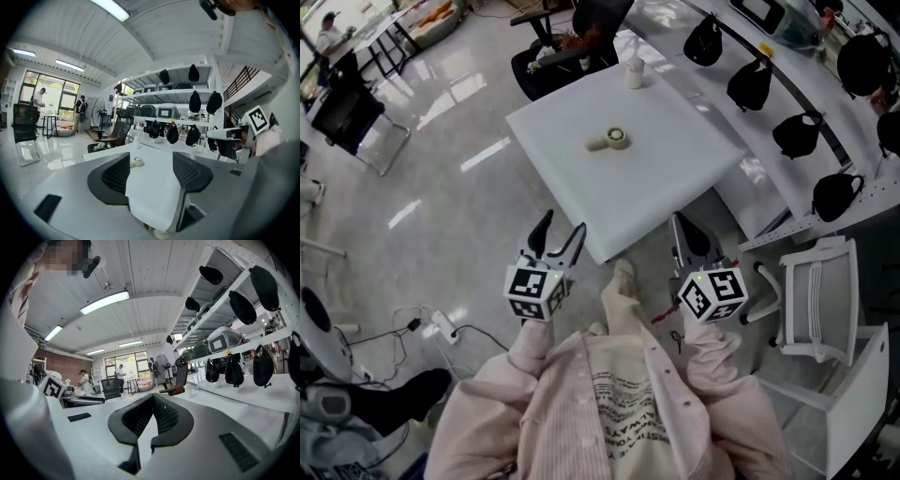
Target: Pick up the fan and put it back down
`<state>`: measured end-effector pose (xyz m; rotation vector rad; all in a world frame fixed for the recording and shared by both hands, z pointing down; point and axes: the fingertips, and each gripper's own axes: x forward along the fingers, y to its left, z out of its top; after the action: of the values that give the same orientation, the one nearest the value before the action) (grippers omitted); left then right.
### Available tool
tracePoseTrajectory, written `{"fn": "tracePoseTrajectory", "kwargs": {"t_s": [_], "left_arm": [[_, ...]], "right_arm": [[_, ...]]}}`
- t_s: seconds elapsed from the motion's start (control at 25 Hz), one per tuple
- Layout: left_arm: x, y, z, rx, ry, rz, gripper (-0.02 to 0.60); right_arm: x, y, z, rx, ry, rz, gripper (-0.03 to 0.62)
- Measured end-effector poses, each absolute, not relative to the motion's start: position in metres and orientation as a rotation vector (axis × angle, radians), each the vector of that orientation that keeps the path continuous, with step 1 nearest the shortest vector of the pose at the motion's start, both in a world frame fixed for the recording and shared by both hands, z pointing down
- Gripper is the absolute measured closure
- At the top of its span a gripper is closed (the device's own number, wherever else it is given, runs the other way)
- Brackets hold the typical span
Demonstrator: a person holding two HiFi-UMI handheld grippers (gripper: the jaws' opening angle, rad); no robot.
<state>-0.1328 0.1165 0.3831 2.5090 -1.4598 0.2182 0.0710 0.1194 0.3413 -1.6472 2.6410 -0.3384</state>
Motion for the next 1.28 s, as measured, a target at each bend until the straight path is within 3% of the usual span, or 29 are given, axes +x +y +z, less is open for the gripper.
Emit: {"fn": "tracePoseTrajectory", "kwargs": {"t_s": [1.28], "left_arm": [[-0.097,-0.115,0.414,2.486,-1.481,0.525,0.318]], "right_arm": [[0.063,-0.122,0.383,-1.39,2.827,-0.509,0.595]]}}
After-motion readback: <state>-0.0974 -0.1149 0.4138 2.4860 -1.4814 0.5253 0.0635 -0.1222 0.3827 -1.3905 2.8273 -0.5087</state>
